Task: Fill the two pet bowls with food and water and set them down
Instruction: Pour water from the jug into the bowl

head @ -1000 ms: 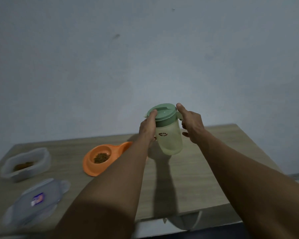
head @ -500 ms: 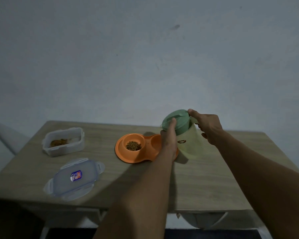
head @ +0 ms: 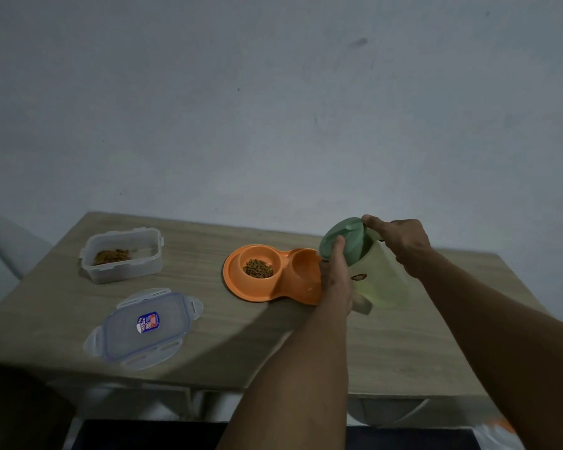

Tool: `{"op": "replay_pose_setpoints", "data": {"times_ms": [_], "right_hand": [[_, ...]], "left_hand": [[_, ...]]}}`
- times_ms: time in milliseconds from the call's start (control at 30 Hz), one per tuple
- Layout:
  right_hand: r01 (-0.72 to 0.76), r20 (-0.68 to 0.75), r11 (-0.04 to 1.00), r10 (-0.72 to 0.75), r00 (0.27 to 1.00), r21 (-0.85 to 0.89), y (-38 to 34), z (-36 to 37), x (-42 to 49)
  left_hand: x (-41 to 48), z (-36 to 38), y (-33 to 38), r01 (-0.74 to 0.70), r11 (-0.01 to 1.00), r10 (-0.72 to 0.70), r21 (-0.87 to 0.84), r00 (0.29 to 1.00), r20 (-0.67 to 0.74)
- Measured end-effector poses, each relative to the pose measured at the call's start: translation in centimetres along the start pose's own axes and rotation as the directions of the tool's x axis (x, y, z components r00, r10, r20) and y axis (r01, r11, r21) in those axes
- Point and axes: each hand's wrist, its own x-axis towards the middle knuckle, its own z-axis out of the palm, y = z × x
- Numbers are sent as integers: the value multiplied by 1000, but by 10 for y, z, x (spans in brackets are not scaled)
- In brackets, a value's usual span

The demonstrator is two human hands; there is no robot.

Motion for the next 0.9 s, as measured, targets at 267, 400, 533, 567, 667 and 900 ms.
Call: {"op": "replay_pose_setpoints", "data": {"times_ms": [267, 400, 533, 567, 667, 900], "right_hand": [[41, -11, 985, -43, 999, -168, -5, 3, 5], [64, -8, 977, -67, 998, -203, -5, 1, 9], [69, -14, 963, -75, 997, -259, -7, -2, 11], [72, -11, 960, -78, 997, -271, -8, -2, 12], [84, -6, 951, -90, 996, -299, -11, -3, 14], [123, 21, 939, -123, 992, -320, -16, -1, 16]], "left_hand": [[1, 0, -3, 62, 997, -63, -53, 998, -4], [4, 4, -5, 73, 993, -73, -90, 997, 6], [4, 9, -7, 90, 991, -92, -99, 996, -13], [4, 9, -6, 92, 992, -93, -90, 996, -8], [1, 10, -3, 97, 992, -98, -80, 995, -10], [3, 8, -1, 96, 990, -96, -102, 995, -2]]}}
